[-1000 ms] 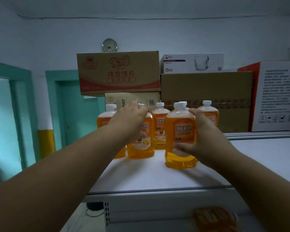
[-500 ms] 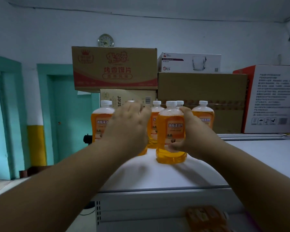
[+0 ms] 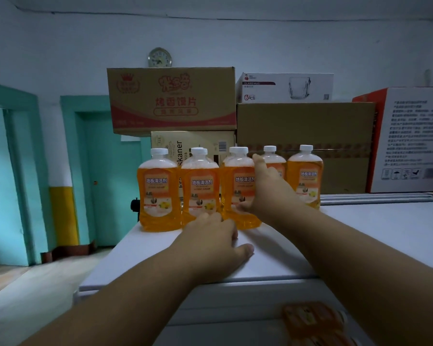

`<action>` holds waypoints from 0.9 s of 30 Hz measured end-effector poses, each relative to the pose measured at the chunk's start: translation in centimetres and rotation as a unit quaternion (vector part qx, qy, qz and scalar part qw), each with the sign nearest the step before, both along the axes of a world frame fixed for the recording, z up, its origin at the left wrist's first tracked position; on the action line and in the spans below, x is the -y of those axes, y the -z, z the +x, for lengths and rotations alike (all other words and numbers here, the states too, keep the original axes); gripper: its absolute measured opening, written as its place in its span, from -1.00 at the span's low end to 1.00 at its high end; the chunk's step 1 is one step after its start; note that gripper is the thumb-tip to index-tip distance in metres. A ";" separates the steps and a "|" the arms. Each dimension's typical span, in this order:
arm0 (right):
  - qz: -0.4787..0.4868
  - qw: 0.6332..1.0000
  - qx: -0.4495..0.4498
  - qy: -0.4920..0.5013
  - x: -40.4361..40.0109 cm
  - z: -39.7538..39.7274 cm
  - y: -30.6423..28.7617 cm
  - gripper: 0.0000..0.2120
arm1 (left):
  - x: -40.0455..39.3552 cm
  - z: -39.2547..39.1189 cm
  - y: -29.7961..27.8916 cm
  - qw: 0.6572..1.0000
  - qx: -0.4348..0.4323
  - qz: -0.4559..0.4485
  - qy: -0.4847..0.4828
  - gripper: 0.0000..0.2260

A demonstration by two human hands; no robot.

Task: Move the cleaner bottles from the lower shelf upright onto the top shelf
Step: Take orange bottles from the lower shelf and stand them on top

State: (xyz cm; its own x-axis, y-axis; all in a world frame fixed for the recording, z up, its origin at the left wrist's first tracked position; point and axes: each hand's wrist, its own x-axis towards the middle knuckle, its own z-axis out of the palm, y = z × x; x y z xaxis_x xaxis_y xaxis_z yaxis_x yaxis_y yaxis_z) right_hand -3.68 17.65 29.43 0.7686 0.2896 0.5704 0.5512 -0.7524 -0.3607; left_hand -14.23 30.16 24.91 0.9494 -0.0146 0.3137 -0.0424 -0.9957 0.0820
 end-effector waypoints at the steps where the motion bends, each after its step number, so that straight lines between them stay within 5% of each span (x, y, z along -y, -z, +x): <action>1: -0.001 1.000 0.000 0.002 -0.1 0.0 0.0 0.13 | 0.0 0.0 0.0 1.000 0.001 0.002 -0.001 -0.61; 8: 0.000 1.000 -0.012 0.000 0.4 -0.9 0.4 0.16 | -0.2 -0.3 0.0 1.000 0.011 0.011 0.009 -0.60; 18: 0.033 0.985 0.157 -0.057 6.3 -9.2 1.3 -0.27 | 0.9 -1.9 -0.6 0.997 0.068 -0.035 0.018 -0.69; 27: 0.031 0.977 0.190 -0.085 17.5 -16.6 1.9 -0.43 | 12.8 -8.9 5.3 0.946 0.291 -0.094 0.103 -0.78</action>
